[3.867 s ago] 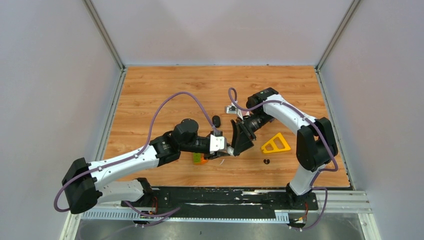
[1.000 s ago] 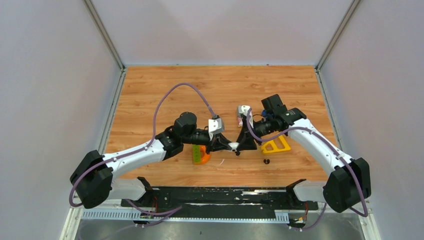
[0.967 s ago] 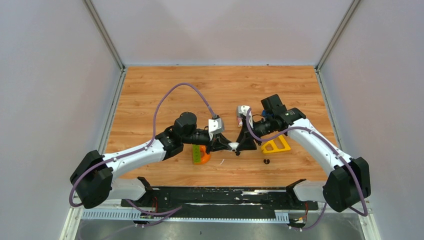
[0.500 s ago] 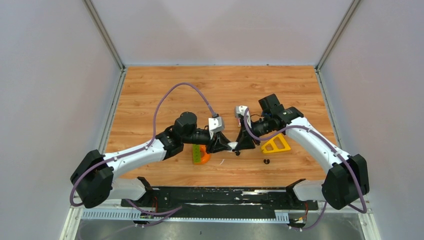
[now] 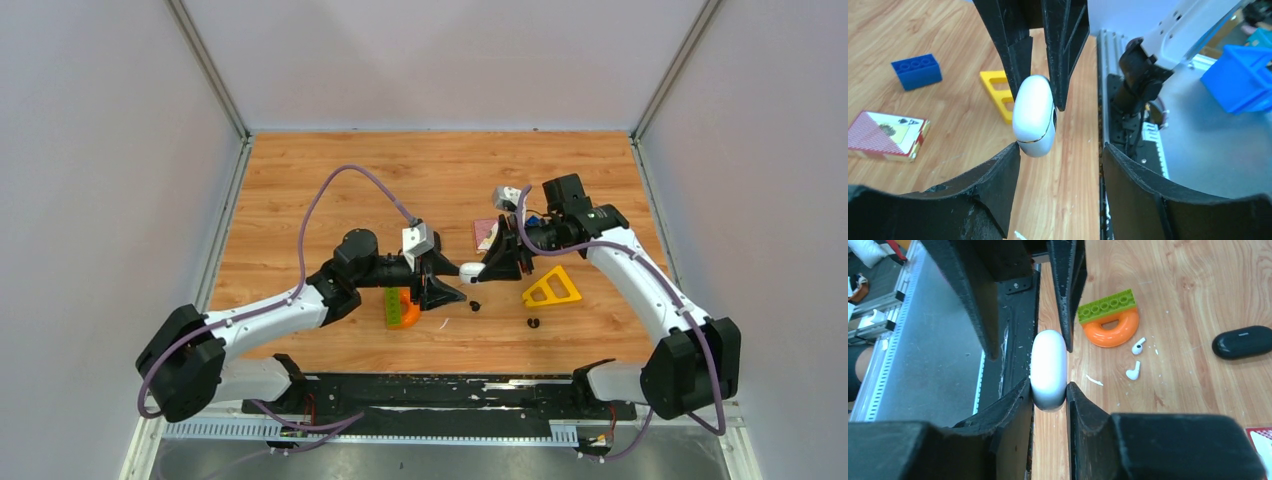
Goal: Insert the wireless bluetooth earbuds into the charging case
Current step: Pick up the charging case at the center of the board.
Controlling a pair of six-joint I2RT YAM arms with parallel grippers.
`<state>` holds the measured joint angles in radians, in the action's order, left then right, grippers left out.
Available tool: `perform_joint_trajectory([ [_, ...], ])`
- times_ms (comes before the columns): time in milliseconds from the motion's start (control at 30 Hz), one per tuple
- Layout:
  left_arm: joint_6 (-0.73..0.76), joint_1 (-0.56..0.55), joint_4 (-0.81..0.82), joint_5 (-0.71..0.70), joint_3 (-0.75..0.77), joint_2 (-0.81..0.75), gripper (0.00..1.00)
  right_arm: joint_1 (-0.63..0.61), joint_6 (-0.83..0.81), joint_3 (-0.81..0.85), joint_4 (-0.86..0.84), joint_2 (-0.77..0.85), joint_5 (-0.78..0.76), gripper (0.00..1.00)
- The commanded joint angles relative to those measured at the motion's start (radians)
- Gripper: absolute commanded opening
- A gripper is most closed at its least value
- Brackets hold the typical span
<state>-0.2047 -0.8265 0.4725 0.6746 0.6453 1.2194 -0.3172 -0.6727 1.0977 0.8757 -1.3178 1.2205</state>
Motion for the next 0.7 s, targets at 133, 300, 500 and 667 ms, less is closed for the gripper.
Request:
perform_joint_trajectory([
  [133, -0.260, 0.013, 0.402, 0.161, -0.031, 0.103, 0.61, -0.001, 0.061, -0.023, -0.078, 0.106, 0.106, 0.00],
  [300, -0.307, 0.014, 0.488, 0.158, -0.042, 0.132, 0.56, -0.001, 0.093, -0.041, -0.113, 0.125, 0.106, 0.00],
  [500, -0.321, 0.013, 0.519, 0.163, -0.047, 0.143, 0.53, 0.000, 0.115, -0.056, -0.144, 0.113, 0.106, 0.00],
  [667, -0.319, 0.013, 0.514, 0.150, -0.044, 0.151, 0.50, -0.002, 0.143, -0.050, -0.167, 0.097, 0.109, 0.02],
])
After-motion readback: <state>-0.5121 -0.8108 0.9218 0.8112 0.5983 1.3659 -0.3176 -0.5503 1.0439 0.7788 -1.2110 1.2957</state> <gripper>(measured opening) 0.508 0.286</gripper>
